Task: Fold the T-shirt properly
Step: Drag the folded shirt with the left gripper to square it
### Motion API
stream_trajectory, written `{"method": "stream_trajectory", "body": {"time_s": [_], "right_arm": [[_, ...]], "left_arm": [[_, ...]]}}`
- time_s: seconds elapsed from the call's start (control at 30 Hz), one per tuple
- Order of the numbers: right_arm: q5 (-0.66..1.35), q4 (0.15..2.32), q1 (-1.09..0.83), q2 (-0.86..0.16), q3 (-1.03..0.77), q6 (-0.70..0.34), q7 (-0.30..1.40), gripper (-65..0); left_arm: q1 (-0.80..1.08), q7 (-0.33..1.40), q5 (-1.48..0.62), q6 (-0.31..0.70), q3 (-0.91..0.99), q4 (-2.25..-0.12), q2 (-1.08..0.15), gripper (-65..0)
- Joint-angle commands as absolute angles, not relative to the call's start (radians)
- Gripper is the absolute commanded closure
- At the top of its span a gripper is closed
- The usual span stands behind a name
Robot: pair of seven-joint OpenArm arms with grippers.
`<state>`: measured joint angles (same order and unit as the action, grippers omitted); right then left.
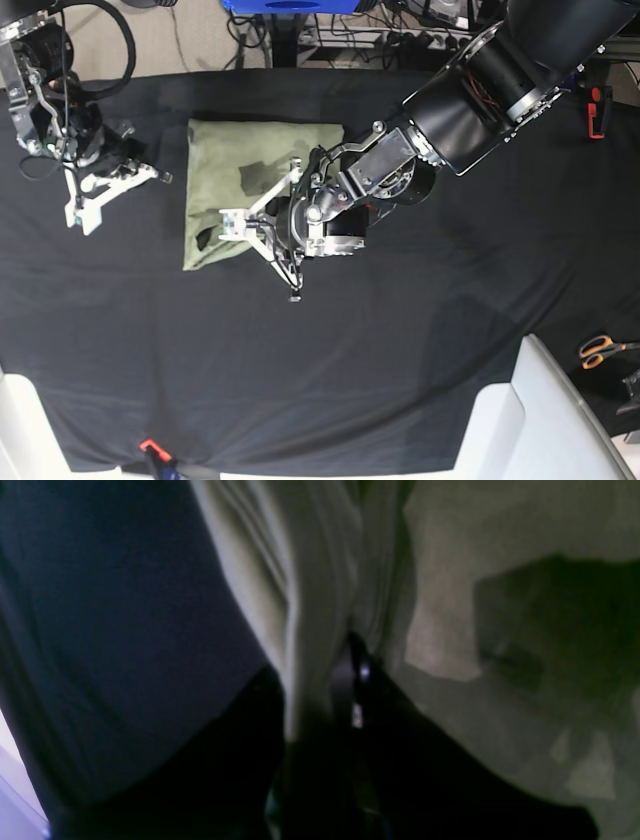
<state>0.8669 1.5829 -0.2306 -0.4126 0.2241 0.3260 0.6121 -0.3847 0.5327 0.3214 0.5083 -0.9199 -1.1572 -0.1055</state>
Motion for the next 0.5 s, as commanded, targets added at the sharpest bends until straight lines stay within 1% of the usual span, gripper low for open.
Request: {"method": "stream_trajectory", "body": {"time_s": [0.0,0.47], "right_arm": [[0.869,1.596,-0.223,-0.424,0.216,0.323,0.601,0.0],[0.872,1.596,-0.231,-0.424,0.216,0.323,0.601,0.0]], "left_arm": [[-0.409,0.562,0.323,0.503,-0.912,-1.170,-0.102,0.0],[-0.429,0.579,0.326,0.503,-0.909,-1.173,-0.099,0.0]]}}
